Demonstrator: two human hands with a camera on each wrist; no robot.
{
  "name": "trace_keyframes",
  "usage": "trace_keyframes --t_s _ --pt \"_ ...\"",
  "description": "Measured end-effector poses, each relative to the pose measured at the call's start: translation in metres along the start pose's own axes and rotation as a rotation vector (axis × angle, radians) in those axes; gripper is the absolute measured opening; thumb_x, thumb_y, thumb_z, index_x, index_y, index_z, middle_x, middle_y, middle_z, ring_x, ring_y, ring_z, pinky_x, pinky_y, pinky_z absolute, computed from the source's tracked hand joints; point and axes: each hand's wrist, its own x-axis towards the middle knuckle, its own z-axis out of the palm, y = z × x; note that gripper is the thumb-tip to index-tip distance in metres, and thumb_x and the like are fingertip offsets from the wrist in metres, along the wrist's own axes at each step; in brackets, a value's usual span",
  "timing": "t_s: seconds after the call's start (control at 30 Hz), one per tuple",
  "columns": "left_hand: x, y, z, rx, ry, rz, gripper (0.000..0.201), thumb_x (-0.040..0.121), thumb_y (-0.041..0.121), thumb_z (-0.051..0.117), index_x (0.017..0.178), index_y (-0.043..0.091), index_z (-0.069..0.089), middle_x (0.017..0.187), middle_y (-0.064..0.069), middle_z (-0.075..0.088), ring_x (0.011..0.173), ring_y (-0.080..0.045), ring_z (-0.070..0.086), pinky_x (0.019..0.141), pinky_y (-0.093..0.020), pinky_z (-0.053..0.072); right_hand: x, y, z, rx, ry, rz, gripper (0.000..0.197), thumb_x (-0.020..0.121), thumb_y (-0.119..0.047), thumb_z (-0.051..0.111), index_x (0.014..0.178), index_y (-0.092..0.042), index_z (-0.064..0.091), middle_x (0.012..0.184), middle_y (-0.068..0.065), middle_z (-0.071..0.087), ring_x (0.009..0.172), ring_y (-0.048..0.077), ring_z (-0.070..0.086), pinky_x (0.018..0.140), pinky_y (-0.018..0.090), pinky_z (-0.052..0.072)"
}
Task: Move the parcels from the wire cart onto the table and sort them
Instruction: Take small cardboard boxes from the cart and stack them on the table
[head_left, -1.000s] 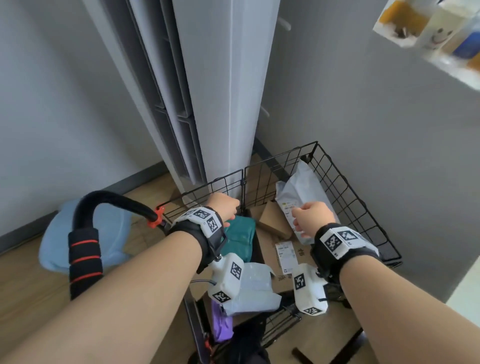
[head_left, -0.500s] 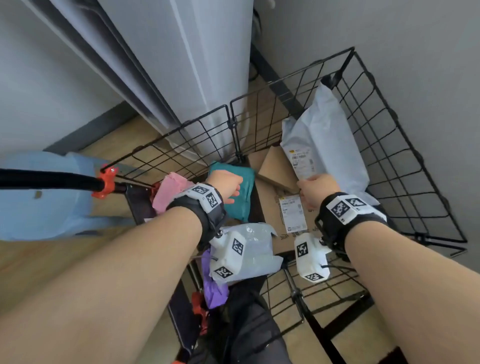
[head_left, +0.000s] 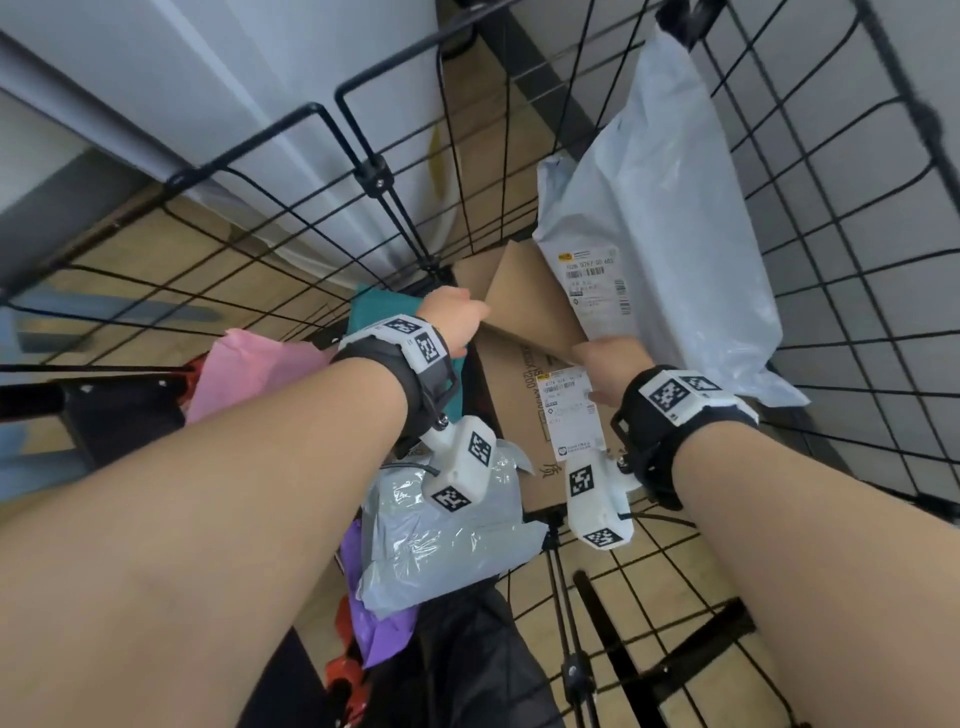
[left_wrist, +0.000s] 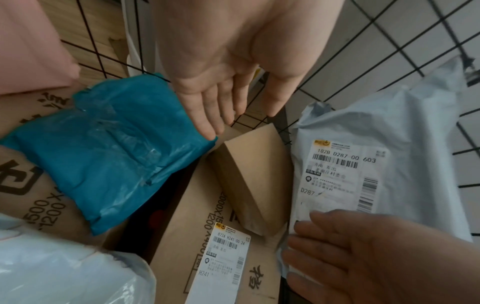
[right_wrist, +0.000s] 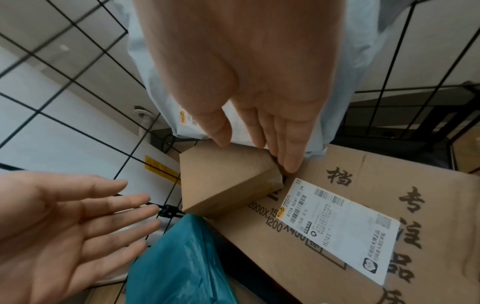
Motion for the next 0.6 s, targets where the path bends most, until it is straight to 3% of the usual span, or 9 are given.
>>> trace_keyframes --t_s 0.07,0.13,0.23,0.33,0.4,0.5,0.6 --pt "0.012 0.004 0.005 0.022 0.017 0.017 0.039 0.094 0.014 0.051 0.133 0.013 0.048 0.135 -0.006 0.048 0.128 -0.025 0.043 0.106 -0.037 0.04 0.009 -0.003 -0.001 0.052 -0.008 0.04 0.04 0.094 -0.01 0.055 0.132 -0.003 0.047 0.126 0.012 0.059 0.115 0.028 0.058 0.094 0.033 0.047" --pt "0.022 0.006 0.008 0.086 0.028 0.029 0.057 0.093 0.017 0.051 0.147 0.012 0.032 0.149 -0.009 0.038 0.134 -0.028 0.04 0.111 -0.042 0.035 0.017 -0.001 0.004 0.094 -0.017 0.042 0.041 0.093 -0.009 0.057 0.133 -0.001 0.046 0.127 0.013 0.059 0.116 0.029 0.058 0.096 0.034 0.048" --pt "0.034 0.006 0.012 0.099 -0.006 0.025 0.063 0.094 0.016 0.051 0.15 0.013 0.022 0.152 -0.011 0.032 0.137 -0.03 0.037 0.113 -0.042 0.033 0.024 0.002 0.009 0.117 -0.023 0.05 0.049 0.092 -0.009 0.059 0.138 -0.001 0.043 0.135 0.013 0.055 0.121 0.029 0.055 0.102 0.037 0.044" --pt "0.042 0.002 0.019 0.112 -0.057 0.027 0.06 0.095 0.013 0.05 0.149 0.009 0.026 0.152 -0.01 0.032 0.137 -0.027 0.034 0.11 -0.033 0.033 0.029 0.006 0.009 0.231 -0.037 0.088 0.059 0.092 -0.009 0.06 0.144 -0.005 0.034 0.139 0.013 0.051 0.125 0.029 0.051 0.104 0.036 0.041" --pt "0.043 0.001 0.022 0.109 -0.055 0.051 0.058 0.094 0.01 0.051 0.147 0.005 0.028 0.15 -0.012 0.035 0.137 -0.026 0.036 0.104 -0.029 0.034 0.03 0.009 0.008 0.493 -0.115 0.159 0.058 0.093 -0.012 0.058 0.145 -0.005 0.033 0.143 0.013 0.045 0.129 0.03 0.047 0.105 0.037 0.041" --pt "0.039 -0.002 0.019 0.07 -0.013 0.042 0.065 0.093 0.009 0.052 0.15 0.008 0.022 0.155 -0.011 0.028 0.142 -0.025 0.029 0.114 -0.03 0.025 0.03 0.01 0.01 0.688 -0.141 0.255 0.051 0.091 -0.02 0.057 0.138 -0.004 0.044 0.144 0.015 0.043 0.131 0.032 0.043 0.103 0.042 0.043" --pt "0.032 -0.009 0.01 0.076 0.022 0.041 0.063 0.092 0.011 0.053 0.149 0.012 0.027 0.153 -0.01 0.032 0.138 -0.026 0.035 0.112 -0.035 0.033 0.023 0.01 0.009 0.716 -0.188 0.394 0.043 0.093 -0.022 0.059 0.131 -0.004 0.049 0.131 0.013 0.054 0.123 0.029 0.051 0.102 0.038 0.043"
